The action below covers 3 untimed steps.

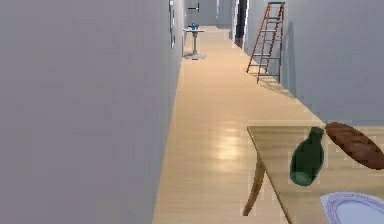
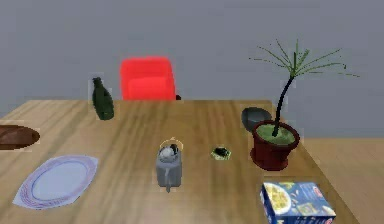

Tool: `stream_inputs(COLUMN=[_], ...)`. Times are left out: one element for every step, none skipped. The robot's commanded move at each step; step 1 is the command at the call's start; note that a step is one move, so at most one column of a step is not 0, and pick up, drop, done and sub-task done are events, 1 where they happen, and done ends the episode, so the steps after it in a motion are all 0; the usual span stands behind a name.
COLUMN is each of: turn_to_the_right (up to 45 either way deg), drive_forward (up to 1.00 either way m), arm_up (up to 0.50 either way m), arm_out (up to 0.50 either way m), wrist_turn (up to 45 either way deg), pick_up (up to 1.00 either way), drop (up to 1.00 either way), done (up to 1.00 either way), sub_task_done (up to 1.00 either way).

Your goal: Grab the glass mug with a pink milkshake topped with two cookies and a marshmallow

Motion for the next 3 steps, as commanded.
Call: stream_inputs(turn_to_the_right=[0.0, 0.0, 0.0], drive_forward=[0.0, 0.0, 0.0], arm_up=[0.5, 0.38, 0.0], arm_out=[0.0, 0.0, 0.2], wrist_turn=[0.0, 0.0, 0.0], pick_up=[0.0, 0.0, 0.0], drop=[0.0, 0.0, 0.0], done=[0.0, 0.0, 0.0], sub_task_done=[0.0, 0.0, 0.0])
